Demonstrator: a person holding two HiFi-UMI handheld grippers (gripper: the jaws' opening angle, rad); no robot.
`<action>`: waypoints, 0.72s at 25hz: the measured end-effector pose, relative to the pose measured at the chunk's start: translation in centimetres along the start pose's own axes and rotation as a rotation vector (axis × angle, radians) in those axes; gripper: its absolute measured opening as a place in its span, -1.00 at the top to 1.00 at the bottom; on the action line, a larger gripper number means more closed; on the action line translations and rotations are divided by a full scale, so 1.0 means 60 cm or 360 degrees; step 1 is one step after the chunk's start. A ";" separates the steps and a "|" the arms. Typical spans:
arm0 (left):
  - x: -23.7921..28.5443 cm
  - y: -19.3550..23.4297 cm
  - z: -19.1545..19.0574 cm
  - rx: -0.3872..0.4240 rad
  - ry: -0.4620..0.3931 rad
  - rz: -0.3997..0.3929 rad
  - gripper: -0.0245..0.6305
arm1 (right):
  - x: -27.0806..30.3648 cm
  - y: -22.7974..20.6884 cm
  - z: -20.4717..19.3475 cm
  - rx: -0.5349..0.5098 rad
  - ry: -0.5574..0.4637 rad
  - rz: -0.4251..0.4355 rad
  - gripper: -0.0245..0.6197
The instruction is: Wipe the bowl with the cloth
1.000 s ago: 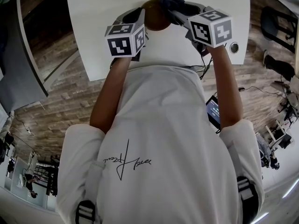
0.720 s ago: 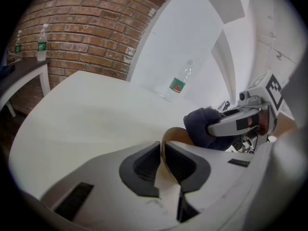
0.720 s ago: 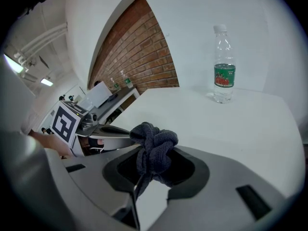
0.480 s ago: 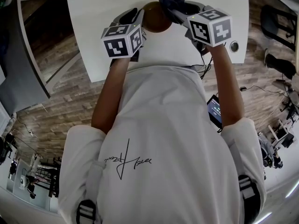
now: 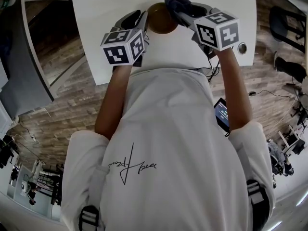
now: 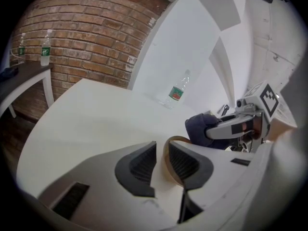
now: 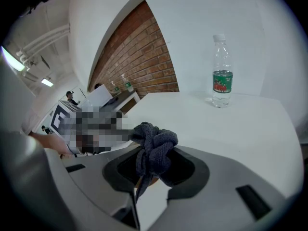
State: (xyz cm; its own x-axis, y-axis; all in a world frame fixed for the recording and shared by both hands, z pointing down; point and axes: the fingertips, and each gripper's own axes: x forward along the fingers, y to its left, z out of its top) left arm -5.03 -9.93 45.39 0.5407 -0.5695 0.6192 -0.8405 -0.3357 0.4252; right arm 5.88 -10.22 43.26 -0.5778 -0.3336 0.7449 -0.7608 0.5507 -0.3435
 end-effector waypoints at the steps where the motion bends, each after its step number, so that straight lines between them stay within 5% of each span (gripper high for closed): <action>1: -0.004 -0.001 0.004 0.0001 -0.0013 -0.0005 0.64 | -0.001 0.001 0.001 -0.0002 -0.0004 0.0001 0.59; 18: -0.068 -0.065 0.049 0.0082 -0.0165 -0.0158 0.79 | -0.060 0.048 0.015 -0.0034 -0.0154 -0.0022 0.59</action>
State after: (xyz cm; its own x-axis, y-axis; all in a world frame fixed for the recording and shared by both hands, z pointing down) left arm -4.04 -8.48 39.25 0.6172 -0.6051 0.5029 -0.7851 -0.4310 0.4449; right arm 5.51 -8.08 39.07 -0.5941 -0.4128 0.6904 -0.7629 0.5613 -0.3209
